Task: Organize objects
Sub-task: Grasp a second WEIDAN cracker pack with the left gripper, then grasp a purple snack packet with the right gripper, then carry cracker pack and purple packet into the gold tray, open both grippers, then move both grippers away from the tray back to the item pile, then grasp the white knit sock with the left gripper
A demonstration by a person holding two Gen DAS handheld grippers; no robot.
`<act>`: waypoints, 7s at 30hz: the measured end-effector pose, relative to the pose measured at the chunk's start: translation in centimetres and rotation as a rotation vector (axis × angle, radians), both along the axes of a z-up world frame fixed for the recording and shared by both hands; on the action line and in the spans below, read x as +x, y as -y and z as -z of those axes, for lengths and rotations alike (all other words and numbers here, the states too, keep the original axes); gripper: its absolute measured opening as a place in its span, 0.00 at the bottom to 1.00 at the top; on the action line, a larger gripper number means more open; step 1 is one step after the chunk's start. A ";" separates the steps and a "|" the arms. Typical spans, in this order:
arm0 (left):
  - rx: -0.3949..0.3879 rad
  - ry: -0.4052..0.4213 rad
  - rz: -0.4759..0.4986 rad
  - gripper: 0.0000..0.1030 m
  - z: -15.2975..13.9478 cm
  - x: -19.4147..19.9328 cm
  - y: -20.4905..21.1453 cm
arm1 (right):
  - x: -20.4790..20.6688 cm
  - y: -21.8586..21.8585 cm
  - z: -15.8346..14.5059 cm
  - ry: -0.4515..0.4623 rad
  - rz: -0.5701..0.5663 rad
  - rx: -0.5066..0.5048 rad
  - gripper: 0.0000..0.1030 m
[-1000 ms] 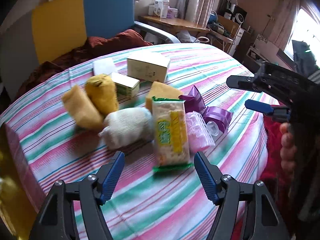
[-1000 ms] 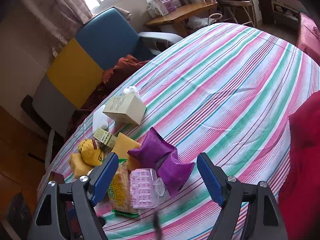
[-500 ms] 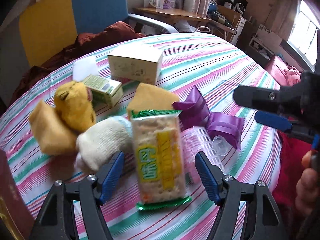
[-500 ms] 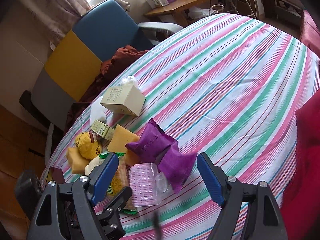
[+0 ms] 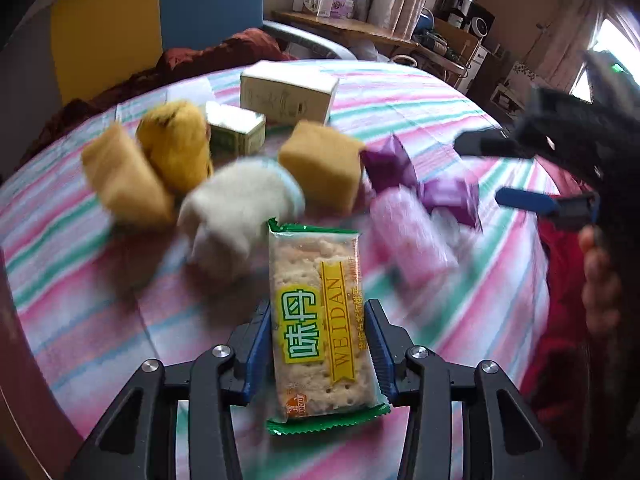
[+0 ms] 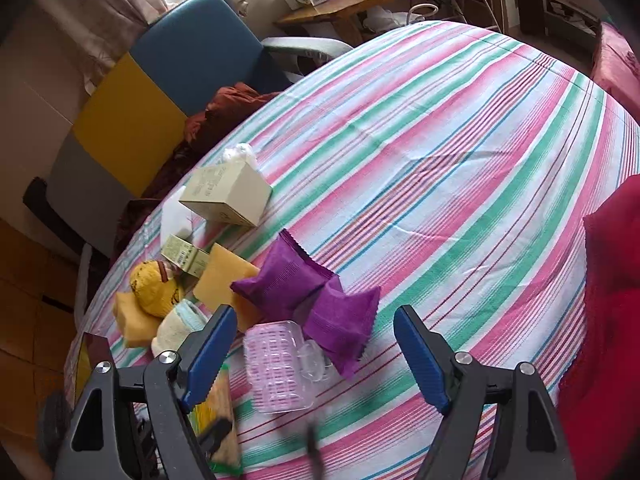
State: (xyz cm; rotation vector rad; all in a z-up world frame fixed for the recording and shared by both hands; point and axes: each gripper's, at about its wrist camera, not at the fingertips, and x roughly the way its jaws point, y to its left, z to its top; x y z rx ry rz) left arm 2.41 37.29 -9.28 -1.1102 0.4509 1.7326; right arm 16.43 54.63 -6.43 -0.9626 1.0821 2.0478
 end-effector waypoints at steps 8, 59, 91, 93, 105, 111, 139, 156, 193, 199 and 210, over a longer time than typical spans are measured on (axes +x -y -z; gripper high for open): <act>0.014 0.011 0.003 0.44 0.4 0.9 3.1 | -0.7 -0.2 1.2 0.082 0.004 -0.007 0.80; 0.239 -0.104 -0.422 0.43 -8.7 -5.0 22.3 | -9.5 14.3 -7.1 -0.257 -0.479 0.117 0.31; 0.157 -0.245 -0.862 0.78 -8.1 -6.6 36.5 | -16.3 36.9 -4.0 -0.039 -1.005 0.324 0.49; 0.148 -0.258 -0.863 0.80 -8.2 -6.4 36.3 | -15.9 36.9 -4.2 -0.043 -0.994 0.367 0.49; 0.106 -0.320 -0.804 0.92 -8.3 -5.0 33.9 | -14.6 34.7 -5.0 -0.097 -0.925 0.454 0.74; 0.101 -0.339 -0.767 0.94 -8.7 -4.5 32.8 | -14.3 32.8 -4.6 -0.085 -0.889 0.444 0.74; 0.093 -0.309 -0.559 0.94 -8.2 -3.0 26.7 | -8.8 11.2 -6.3 0.019 -0.437 0.383 0.74; 0.078 -0.286 -0.343 0.94 -8.0 -1.6 17.8 | -5.3 2.5 -0.3 0.140 -0.184 0.094 0.74; -0.043 -0.243 -0.065 0.90 -2.7 -6.4 0.3 | -5.4 3.3 2.5 0.340 -0.271 0.058 0.73; 0.006 -0.212 -0.035 0.88 -3.1 -7.2 -0.5 | -4.4 2.6 2.4 0.331 -0.233 0.028 0.73; -0.024 -0.313 0.095 0.82 -2.5 -5.6 -5.0 | -2.4 1.8 1.3 0.268 -0.177 0.000 0.73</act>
